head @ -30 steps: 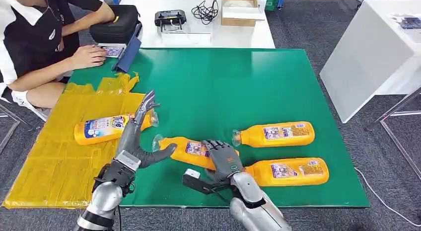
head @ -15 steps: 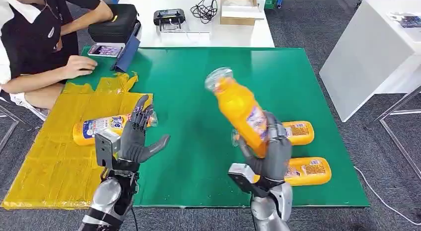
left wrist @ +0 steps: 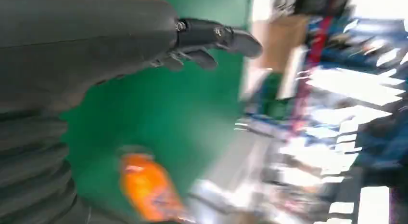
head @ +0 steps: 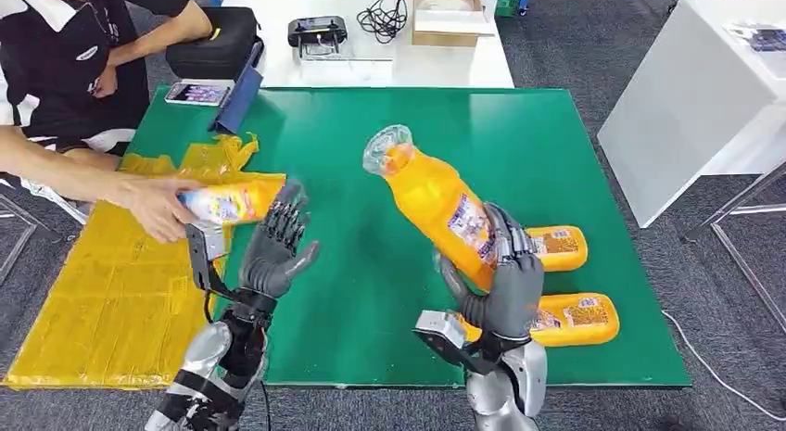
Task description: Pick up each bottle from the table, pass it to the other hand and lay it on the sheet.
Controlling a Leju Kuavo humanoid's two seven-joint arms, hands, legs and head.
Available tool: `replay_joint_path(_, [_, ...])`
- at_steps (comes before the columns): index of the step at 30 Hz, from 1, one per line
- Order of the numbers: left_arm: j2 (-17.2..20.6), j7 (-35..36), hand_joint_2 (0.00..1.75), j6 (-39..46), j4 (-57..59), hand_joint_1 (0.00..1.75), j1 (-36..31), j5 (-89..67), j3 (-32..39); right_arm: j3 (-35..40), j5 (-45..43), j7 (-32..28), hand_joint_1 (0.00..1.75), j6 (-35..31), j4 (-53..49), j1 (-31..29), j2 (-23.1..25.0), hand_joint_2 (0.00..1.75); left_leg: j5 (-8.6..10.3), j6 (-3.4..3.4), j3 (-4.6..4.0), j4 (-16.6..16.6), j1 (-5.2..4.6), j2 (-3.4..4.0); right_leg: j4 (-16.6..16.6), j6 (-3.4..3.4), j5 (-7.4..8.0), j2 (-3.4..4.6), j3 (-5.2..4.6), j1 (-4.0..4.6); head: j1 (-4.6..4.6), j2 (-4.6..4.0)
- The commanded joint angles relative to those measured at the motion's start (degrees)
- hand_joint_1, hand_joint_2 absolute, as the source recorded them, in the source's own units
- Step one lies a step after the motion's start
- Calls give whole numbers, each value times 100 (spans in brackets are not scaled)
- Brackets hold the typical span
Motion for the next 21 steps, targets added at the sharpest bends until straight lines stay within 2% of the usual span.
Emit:
replay_joint_path(1, [203, 142, 175, -701, 199, 0, -225, -426, -610, 1812, -877, 238, 175, 110, 2282, -1085, -594, 175, -7, -5, 32, -8, 1, 24, -11, -2, 1, 26, 24, 1, -9, 0])
replay_joint_path(6, [156, 83, 175, -879, 121, 0, -196, -480, -608, 2220, -1038, 348, 175, 268, 2514, -1226, -641, 175, -3, -4, 19, -5, 3, 6, -9, -2, -2, 8, 14, 4, 7, 0])
replay_joint_path(8, [151, 80, 175, -886, 113, 0, -194, -487, -612, 2270, -1027, 365, 175, 261, 2568, -1248, -627, 175, -10, -6, 40, -8, 3, 2, -13, -2, -9, 8, 37, 3, 2, 0])
replay_joint_path(10, [139, 72, 175, -902, 120, 0, -196, -508, -617, 2382, -1039, 390, 175, 304, 2652, -1304, -625, 175, -6, -4, 20, -5, 2, 9, -9, -2, -3, 13, 15, 3, 2, 0])
replay_joint_path(17, [75, 62, 175, -911, 225, 0, -243, -522, -633, 2781, -823, 439, 175, 361, 2876, -1453, -579, 175, -5, -5, 22, -5, 2, 7, -7, -2, -3, 11, 15, 1, 2, 0])
replay_joint_path(21, [12, 44, 175, -899, 341, 0, -314, -500, -600, 3286, -507, 555, 175, 275, 3098, -1507, -541, 175, -5, -5, 25, -6, 2, 0, -9, -2, -6, 3, 20, 2, 4, 0])
